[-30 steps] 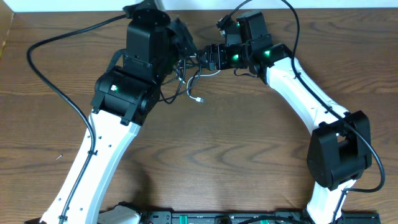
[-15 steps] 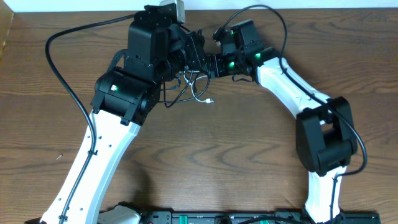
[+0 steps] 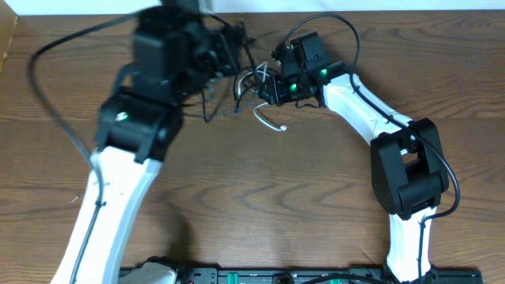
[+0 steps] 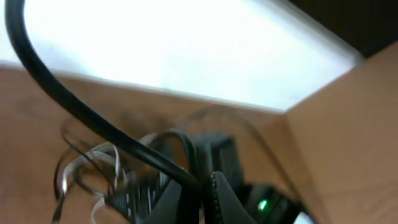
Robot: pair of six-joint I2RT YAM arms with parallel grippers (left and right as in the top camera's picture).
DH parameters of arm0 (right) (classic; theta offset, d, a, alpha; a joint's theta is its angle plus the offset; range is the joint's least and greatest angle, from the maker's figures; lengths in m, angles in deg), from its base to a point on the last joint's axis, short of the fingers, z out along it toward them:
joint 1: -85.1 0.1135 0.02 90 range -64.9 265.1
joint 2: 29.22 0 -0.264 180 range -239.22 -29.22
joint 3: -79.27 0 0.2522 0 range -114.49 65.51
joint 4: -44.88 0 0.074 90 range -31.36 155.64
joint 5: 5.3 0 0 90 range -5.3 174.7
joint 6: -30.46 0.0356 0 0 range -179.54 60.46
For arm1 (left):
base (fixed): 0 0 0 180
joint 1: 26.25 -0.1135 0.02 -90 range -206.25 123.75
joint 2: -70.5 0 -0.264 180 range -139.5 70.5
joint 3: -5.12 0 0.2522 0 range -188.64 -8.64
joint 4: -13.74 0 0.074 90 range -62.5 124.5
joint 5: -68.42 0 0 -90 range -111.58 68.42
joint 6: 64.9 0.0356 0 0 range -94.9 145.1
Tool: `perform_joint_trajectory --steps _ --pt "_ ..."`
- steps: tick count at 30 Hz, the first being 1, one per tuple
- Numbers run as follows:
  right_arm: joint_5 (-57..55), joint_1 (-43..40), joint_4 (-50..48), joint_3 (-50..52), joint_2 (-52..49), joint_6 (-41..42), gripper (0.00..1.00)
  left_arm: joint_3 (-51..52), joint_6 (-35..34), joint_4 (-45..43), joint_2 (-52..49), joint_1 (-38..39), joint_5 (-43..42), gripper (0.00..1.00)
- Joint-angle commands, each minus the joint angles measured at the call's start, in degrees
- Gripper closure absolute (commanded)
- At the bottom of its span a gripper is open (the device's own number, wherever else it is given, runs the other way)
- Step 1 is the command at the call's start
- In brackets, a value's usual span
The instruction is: Untangle cables
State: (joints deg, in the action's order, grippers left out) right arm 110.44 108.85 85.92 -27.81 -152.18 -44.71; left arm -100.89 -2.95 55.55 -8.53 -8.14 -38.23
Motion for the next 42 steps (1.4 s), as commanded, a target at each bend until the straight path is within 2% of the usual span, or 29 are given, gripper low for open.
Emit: perform_joint_trajectory --steps 1,9,16,20,25,31,38,42 --pt "-3.2 -0.2 1.3 -0.6 -0.8 0.3 0.49 -0.7 -0.8 -2.7 6.5 -3.3 -2.4 0.92" --pt "-3.3 -0.8 5.3 -0.6 -3.7 2.1 0.5 -0.7 -1.2 -5.5 13.5 -8.5 -2.4 0.93" --pt "-3.0 -0.9 6.5 -0.6 -4.3 2.5 0.5 -0.7 -2.7 -6.5 15.5 -10.9 -2.4 0.93" --pt "4.7 -1.2 6.5 -1.9 -3.8 -1.2 0.46 -0.7 -2.7 -5.6 14.1 -10.9 -3.8 0.93" --pt "14.6 -2.6 8.5 -5.4 -1.0 -6.5 0.37 -0.7 -3.0 -5.4 11.1 -10.9 -8.9 0.92" --pt "22.1 -3.6 8.9 -8.3 1.6 -7.1 0.31 -0.7 -3.6 -5.8 7.2 -10.9 -16.7 0.93" --pt "22.4 -2.2 6.1 -8.7 1.7 1.5 0.32 -0.7 -5.4 -8.9 4.7 -10.9 -21.8 0.93" --pt "17.9 -0.3 4.1 -8.7 1.4 4.5 0.31 -0.7 -6.0 -10.6 4.7 -10.9 -23.5 0.92"
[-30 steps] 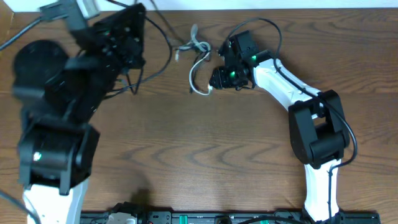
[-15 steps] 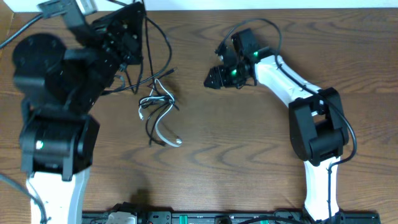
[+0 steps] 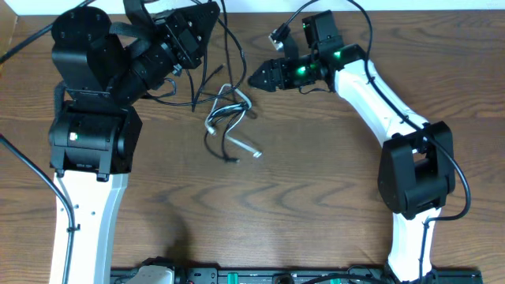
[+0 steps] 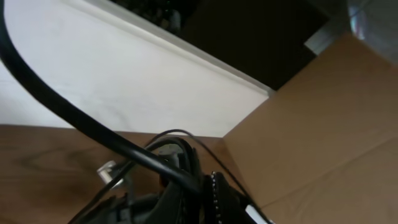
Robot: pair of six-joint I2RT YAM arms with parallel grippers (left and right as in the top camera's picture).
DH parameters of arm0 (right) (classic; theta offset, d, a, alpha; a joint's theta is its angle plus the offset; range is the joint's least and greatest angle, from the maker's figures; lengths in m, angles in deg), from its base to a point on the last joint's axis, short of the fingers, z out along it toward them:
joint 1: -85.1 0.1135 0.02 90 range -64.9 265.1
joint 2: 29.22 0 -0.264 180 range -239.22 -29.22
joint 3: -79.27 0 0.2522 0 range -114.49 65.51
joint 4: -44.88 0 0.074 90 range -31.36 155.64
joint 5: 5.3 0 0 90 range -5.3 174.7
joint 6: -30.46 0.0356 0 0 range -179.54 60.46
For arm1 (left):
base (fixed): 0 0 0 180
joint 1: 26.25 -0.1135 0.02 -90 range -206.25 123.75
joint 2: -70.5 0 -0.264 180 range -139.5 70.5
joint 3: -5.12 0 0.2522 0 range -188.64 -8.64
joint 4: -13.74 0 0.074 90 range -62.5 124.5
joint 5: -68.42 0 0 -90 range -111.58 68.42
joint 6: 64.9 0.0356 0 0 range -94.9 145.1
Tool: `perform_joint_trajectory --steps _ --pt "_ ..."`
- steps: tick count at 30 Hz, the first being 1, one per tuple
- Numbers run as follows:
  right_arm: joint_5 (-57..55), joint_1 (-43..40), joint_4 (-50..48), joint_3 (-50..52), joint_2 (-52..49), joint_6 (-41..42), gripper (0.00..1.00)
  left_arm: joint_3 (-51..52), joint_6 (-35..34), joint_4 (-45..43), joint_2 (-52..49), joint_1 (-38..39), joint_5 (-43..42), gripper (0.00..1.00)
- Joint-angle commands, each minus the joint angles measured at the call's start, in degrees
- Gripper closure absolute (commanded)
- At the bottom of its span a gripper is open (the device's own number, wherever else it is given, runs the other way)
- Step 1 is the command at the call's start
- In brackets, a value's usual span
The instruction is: Untangle cables
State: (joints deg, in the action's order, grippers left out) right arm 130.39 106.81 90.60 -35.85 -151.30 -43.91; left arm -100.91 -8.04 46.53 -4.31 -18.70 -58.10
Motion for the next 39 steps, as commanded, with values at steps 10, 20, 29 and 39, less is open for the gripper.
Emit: perform_joint_trajectory --steps 10,20,29,39 --pt "-12.3 4.9 -3.5 -0.7 -4.0 4.1 0.36 -0.7 -3.2 -2.9 0.4 -0.3 -6.8 0.92" --pt "-12.0 5.1 -3.0 -0.6 -7.1 4.0 0.67 -0.7 -3.9 -5.2 0.5 -0.4 -7.0 0.93" --pt "-23.9 0.5 7.6 -0.6 -7.3 2.4 0.99 -0.7 -3.8 -9.7 0.9 -8.5 0.3 0.93" --pt "-29.9 -12.3 19.1 -0.7 -4.3 -2.3 0.99 -0.7 1.2 -2.3 0.7 -19.8 10.7 0.93"
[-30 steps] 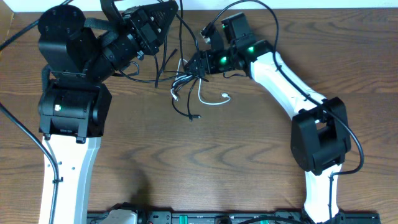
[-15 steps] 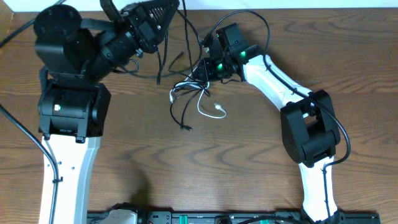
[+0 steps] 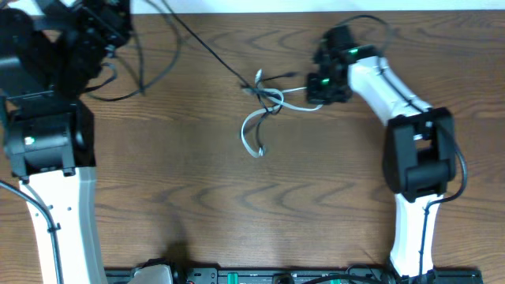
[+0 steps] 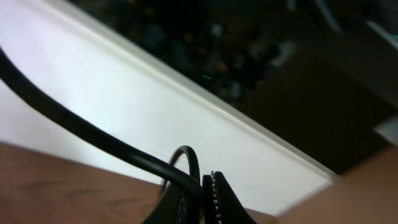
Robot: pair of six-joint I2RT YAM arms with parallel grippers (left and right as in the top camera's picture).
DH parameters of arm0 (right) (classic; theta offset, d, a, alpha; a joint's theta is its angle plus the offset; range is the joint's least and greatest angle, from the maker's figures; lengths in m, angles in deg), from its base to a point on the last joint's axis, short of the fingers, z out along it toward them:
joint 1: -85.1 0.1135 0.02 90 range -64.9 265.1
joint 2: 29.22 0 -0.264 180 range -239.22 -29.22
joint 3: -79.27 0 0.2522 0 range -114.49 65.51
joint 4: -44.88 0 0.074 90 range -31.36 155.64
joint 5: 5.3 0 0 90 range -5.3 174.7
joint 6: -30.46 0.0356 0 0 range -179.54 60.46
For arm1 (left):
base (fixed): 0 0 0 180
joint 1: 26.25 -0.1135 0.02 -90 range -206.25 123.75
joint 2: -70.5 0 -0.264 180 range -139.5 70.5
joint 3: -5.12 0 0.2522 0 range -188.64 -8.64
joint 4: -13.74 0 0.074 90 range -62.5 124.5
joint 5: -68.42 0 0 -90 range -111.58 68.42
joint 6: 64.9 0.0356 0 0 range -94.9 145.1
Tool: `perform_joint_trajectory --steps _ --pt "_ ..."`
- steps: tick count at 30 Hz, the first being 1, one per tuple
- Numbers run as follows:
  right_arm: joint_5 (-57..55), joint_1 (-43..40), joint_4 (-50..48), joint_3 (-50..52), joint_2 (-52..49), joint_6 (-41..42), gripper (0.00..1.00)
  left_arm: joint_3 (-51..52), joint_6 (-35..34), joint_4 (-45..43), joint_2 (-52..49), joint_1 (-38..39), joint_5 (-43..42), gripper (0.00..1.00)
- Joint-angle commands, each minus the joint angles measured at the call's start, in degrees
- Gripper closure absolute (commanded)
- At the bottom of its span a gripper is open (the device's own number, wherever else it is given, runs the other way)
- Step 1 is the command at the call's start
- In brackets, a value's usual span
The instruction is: Untangle cables
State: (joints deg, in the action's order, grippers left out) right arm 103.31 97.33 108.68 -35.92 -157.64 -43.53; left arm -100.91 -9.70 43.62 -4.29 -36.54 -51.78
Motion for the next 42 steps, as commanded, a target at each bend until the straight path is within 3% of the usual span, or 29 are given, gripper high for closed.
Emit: perform_joint_trajectory --steps 1,6,12,26,31,42 --pt "-2.9 -4.0 1.7 -0.6 2.6 -2.9 0.99 -0.7 3.6 1.3 0.6 -2.6 4.4 0.92" --pt "-4.3 -9.0 4.2 -0.6 6.8 -4.8 0.99 -0.7 6.7 4.3 -0.5 -4.6 4.5 0.93" --pt "-9.6 -14.2 7.7 -0.6 11.6 -5.0 0.99 -0.7 7.6 6.9 -2.2 -6.3 11.5 0.92" --pt "-18.3 -28.2 14.6 -0.6 12.3 -1.7 0.99 -0.7 10.8 7.2 -2.4 -10.6 15.5 0.93" --pt "-8.8 -30.5 14.4 -0.6 12.3 -6.5 0.99 -0.7 10.8 8.9 -2.4 -11.0 15.7 0.92" --pt "3.3 -24.3 12.2 -2.0 13.6 -12.0 0.99 -0.7 12.0 12.4 -2.4 -7.2 15.7 0.93"
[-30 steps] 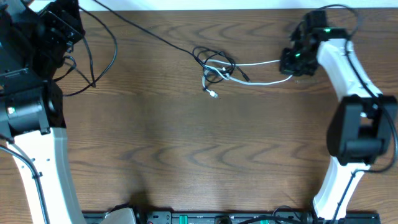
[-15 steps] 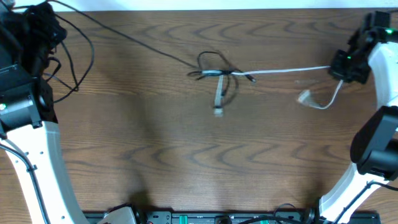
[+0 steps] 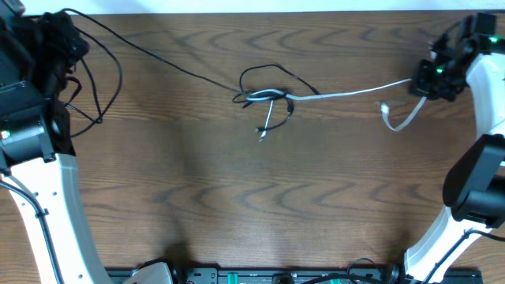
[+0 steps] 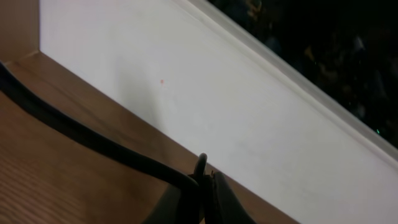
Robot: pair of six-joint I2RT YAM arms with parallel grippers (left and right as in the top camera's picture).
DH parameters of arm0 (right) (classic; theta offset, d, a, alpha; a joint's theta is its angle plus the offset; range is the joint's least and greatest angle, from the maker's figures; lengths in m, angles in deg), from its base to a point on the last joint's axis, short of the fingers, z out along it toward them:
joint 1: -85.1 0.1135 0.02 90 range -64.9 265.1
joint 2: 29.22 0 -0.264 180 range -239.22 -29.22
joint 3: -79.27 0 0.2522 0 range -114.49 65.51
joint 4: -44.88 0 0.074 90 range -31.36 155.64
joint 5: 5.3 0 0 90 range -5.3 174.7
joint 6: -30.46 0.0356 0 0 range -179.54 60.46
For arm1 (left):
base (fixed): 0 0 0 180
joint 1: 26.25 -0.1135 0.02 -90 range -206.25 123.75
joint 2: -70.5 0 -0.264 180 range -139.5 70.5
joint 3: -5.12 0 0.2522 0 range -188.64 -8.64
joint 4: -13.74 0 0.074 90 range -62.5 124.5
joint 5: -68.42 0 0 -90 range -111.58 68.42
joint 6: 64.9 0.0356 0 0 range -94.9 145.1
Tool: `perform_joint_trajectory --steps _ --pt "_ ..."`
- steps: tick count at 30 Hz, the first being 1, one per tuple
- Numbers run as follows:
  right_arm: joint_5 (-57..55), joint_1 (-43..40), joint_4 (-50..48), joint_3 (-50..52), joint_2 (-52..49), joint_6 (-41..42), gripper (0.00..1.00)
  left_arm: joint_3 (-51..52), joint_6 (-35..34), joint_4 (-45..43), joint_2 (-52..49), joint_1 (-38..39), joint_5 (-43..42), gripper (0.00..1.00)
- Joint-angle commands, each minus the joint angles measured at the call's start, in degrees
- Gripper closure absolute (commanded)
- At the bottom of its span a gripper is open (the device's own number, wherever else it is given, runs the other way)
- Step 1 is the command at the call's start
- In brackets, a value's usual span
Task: Untangle cables
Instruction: 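Pull the white cable rightward with the right gripper to separate cables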
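Observation:
A thin black cable (image 3: 173, 65) runs from my left gripper (image 3: 65, 31) at the far left back corner to a small knot (image 3: 264, 96) at the table's centre. From the knot a white cable (image 3: 355, 91) stretches right to my right gripper (image 3: 435, 77), which appears shut on it. A loose white end (image 3: 397, 118) lies just below that gripper. In the left wrist view my left gripper (image 4: 204, 186) is shut on the black cable (image 4: 200, 167), which sticks up between the jaws. Slack black loops (image 3: 99, 87) lie beside the left arm.
The wooden table (image 3: 237, 197) ends at a white strip (image 3: 237, 6) along the back. A brown board (image 4: 18, 25) stands at the left in the wrist view. A dark bar (image 3: 276, 276) runs along the table's front edge.
My right gripper has gone from beside the tangle to the far right, and the white cable is now drawn out straight. My left gripper sits further left. The knot is smaller.
Both grippers were close together on the tangle at the back centre. Then they stood apart with loose loops between them. Later the left was at the far left corner and the right by the knot. Now both are wide apart with the cables stretched.

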State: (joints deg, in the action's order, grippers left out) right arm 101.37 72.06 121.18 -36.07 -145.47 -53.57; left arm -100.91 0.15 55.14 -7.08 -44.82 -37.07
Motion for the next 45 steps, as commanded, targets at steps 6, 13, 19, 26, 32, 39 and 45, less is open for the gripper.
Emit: perform_joint_trajectory --steps 6,13,19,26,32,39,45 --pt "7.9 -0.1 2.8 -12.2 4.6 -2.0 0.99 -0.6 2.9 9.6 -0.9 3.5 1.2 0.92" --pt "7.7 -4.4 5.0 -25.7 11.7 -1.1 0.99 0.0 7.4 19.6 -6.4 3.9 1.3 0.93" --pt "7.6 -10.4 4.9 -31.6 18.6 -0.2 0.99 0.2 7.8 22.9 -12.5 3.9 8.9 0.93" --pt "7.8 -16.7 6.1 -32.2 22.1 0.5 0.99 0.2 7.9 22.3 -18.1 3.9 14.1 0.93" --pt "7.8 -16.9 7.1 -32.2 20.9 0.4 0.99 0.2 9.7 21.7 -21.1 3.9 14.9 0.93" --pt "11.3 -16.5 9.1 -32.1 17.8 0.1 0.99 0.2 12.3 19.8 -21.4 3.9 14.9 0.93" --pt "13.9 -12.8 10.6 -32.1 14.1 -1.2 0.99 0.2 13.0 19.8 -21.4 5.2 14.6 0.93"
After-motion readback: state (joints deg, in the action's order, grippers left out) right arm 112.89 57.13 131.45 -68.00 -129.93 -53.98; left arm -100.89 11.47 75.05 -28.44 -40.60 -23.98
